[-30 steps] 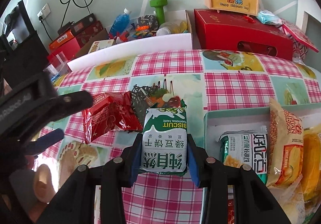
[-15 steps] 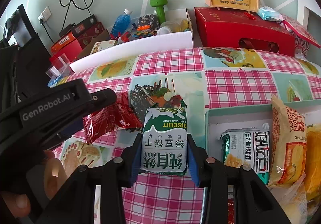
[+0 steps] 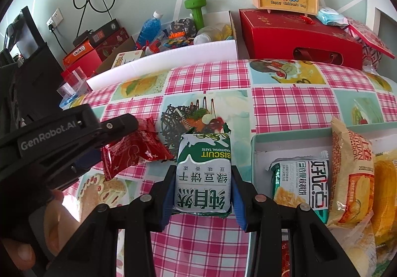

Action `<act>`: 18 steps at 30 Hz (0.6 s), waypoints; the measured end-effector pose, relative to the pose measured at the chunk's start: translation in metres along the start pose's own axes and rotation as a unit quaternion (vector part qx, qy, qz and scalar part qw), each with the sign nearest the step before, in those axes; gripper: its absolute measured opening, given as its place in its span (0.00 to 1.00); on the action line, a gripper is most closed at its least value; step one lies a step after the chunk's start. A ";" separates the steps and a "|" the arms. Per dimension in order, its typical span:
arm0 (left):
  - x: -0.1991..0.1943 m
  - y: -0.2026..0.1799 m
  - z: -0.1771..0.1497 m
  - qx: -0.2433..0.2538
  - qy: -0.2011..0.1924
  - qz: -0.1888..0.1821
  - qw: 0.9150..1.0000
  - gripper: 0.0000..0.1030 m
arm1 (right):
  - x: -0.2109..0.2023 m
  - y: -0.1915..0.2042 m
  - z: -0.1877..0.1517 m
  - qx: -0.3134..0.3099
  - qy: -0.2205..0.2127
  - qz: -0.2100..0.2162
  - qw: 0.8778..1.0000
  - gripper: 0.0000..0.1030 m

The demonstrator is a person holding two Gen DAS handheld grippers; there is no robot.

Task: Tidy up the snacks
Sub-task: 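Lift both held packets and carry them over the tray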

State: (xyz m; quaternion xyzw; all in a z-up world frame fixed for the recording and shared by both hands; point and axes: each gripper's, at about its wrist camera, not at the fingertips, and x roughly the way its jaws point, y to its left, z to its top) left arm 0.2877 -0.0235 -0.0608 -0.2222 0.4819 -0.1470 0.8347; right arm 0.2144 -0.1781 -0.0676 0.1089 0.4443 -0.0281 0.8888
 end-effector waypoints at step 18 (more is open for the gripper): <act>-0.066 -0.006 -0.021 0.003 -0.004 0.006 1.000 0.49 | -0.069 -0.001 -0.008 0.000 -0.026 -0.004 1.000 0.41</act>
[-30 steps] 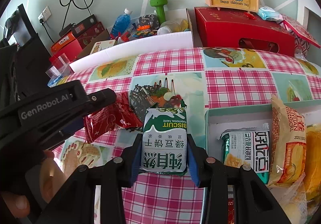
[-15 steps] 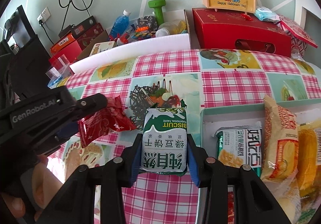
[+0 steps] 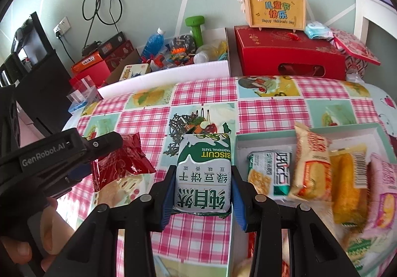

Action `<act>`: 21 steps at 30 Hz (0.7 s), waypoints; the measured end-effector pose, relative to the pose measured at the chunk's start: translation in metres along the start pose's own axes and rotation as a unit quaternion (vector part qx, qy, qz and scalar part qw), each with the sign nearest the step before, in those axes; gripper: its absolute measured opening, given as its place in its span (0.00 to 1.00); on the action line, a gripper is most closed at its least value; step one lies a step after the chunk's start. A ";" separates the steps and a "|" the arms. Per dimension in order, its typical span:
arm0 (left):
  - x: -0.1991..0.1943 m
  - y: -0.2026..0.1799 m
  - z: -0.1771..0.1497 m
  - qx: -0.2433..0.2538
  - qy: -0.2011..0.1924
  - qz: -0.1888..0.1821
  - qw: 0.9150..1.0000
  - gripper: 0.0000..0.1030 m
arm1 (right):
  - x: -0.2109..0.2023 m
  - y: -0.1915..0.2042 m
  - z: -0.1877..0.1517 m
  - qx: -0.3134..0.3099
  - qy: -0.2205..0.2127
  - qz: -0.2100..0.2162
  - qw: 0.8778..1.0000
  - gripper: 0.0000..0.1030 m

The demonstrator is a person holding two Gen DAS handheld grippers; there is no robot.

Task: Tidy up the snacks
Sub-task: 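Lift both held packets and carry them over the tray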

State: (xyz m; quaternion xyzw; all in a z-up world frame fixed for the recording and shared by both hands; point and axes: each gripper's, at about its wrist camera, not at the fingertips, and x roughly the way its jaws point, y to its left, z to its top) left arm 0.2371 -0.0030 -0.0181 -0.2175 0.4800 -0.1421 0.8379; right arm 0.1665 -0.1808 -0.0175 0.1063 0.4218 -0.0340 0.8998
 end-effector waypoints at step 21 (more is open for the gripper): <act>-0.052 -0.054 -0.060 0.072 -0.012 -0.057 0.996 0.49 | -0.099 -0.062 -0.041 0.059 -0.059 -0.012 0.996 0.41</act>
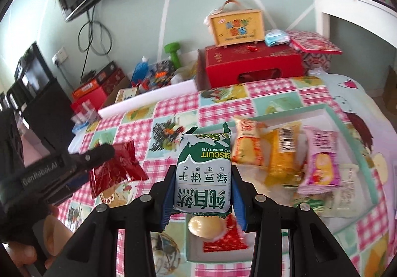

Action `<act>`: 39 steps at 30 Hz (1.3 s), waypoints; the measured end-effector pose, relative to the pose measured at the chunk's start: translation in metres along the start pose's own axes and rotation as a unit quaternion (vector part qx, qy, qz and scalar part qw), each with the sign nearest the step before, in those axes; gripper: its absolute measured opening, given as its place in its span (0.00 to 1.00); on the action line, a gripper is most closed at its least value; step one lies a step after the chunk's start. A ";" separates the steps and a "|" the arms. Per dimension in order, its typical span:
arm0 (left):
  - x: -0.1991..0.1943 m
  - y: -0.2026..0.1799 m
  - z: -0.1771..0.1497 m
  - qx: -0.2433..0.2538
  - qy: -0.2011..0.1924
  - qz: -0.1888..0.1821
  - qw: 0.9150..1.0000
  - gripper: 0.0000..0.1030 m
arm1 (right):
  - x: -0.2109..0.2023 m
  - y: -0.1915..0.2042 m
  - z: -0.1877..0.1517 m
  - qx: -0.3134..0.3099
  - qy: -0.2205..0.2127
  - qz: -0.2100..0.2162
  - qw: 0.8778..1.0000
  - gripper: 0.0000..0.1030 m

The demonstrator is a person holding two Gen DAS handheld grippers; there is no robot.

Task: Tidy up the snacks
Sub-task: 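Lift both held packets and carry them over the tray, then lower both held packets into the tray and open both tools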

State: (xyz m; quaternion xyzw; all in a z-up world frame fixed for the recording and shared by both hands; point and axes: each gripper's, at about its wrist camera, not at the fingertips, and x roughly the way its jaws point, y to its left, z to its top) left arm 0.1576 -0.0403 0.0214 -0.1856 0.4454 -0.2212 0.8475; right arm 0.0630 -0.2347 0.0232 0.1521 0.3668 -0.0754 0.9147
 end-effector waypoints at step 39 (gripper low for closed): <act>0.075 -0.055 -0.032 0.073 0.057 -0.010 0.996 0.41 | 0.030 -0.087 -0.003 0.084 0.061 -0.069 0.992 0.42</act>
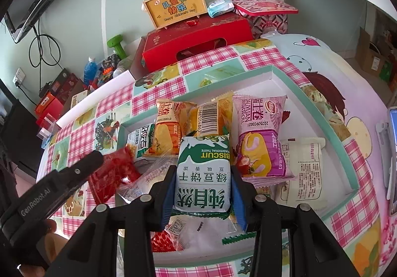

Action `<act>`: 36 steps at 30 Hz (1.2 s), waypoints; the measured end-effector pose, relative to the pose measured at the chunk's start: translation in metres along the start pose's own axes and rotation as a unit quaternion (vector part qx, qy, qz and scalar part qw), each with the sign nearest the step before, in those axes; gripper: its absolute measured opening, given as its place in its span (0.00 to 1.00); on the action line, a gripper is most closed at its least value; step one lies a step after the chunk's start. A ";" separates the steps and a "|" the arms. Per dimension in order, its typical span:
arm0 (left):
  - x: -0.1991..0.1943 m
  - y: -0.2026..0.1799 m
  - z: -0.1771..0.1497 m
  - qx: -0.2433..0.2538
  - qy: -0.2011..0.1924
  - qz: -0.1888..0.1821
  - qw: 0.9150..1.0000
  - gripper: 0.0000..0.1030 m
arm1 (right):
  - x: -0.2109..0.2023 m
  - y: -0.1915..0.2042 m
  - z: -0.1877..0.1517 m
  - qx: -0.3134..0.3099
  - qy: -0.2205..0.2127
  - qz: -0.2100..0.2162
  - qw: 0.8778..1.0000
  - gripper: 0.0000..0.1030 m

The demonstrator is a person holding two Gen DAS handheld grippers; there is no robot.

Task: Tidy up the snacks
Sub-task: 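Lower both held packets into the tray and open both tools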

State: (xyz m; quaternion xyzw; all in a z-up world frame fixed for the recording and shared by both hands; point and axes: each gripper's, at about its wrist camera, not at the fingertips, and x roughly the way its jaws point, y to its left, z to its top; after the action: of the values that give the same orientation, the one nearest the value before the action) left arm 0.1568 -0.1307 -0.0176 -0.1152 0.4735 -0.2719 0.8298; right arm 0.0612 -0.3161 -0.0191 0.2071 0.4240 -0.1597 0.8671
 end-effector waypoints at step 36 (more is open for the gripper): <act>-0.021 0.024 -0.004 0.002 0.029 0.204 0.979 0.89 | 0.000 0.015 -0.002 -0.034 -0.003 -0.005 0.999 1.00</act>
State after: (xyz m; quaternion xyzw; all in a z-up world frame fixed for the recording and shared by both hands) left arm 0.1528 -0.0987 -0.0154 -0.0062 0.5106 -0.1014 0.8538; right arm 0.0664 -0.3016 -0.0166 0.1752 0.4277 -0.1504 0.8739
